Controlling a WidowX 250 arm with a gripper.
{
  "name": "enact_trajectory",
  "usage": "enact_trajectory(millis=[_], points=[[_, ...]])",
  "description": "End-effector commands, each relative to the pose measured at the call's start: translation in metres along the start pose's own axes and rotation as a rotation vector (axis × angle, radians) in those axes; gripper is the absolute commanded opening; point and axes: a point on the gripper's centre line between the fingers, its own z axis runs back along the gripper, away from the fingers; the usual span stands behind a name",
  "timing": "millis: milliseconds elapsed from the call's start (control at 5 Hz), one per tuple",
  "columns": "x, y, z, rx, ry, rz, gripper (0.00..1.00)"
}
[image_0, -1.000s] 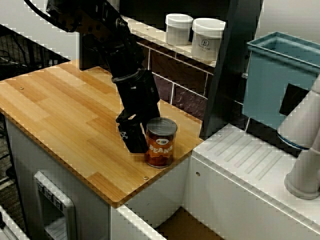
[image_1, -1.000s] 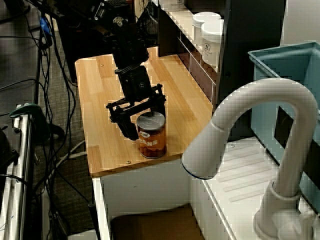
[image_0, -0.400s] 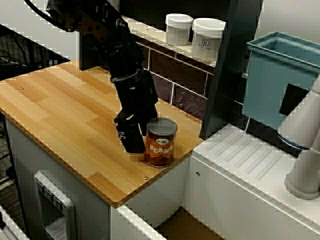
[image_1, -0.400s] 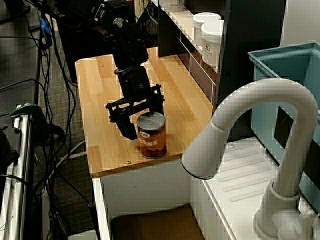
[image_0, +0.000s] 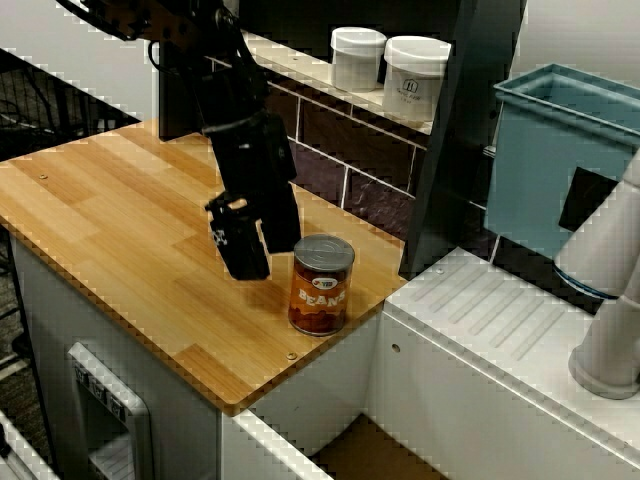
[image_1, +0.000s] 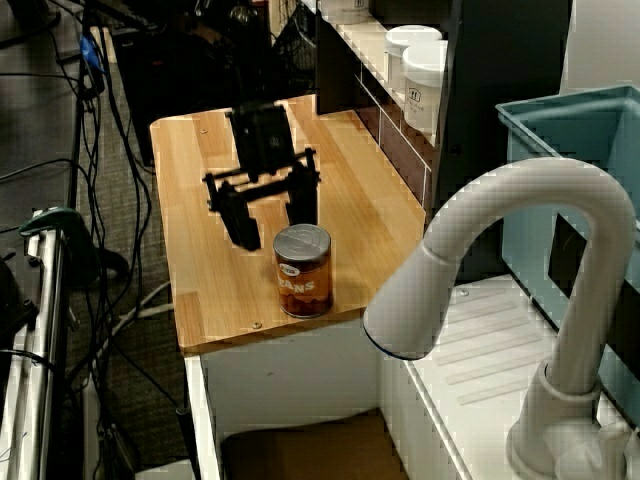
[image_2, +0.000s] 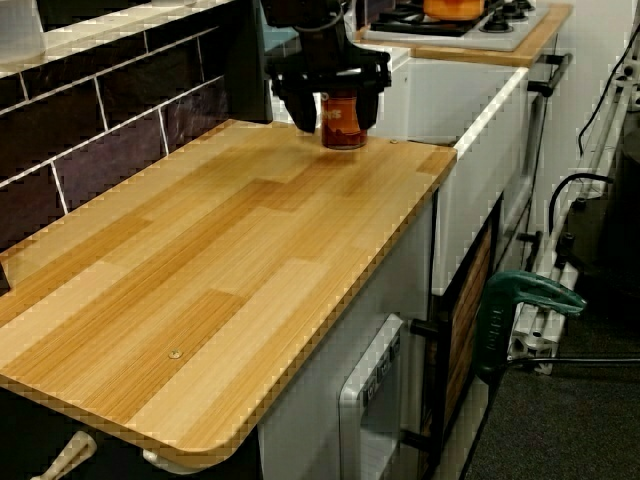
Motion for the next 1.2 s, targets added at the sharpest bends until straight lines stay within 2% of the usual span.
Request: enact_trajectory(millis=[0,200,600,1000], points=[[0.009,-0.011,0.04,0.052,-0.063,-0.082,1.0],[0.014,-0.014,0.045,0.051,-0.084,-0.094,1.0],[0.034,-0.022,0.051,0.058,-0.093,-0.124,1.0],[0.057,-0.027,0.037,0.108,-0.083,-0.147,1.0]])
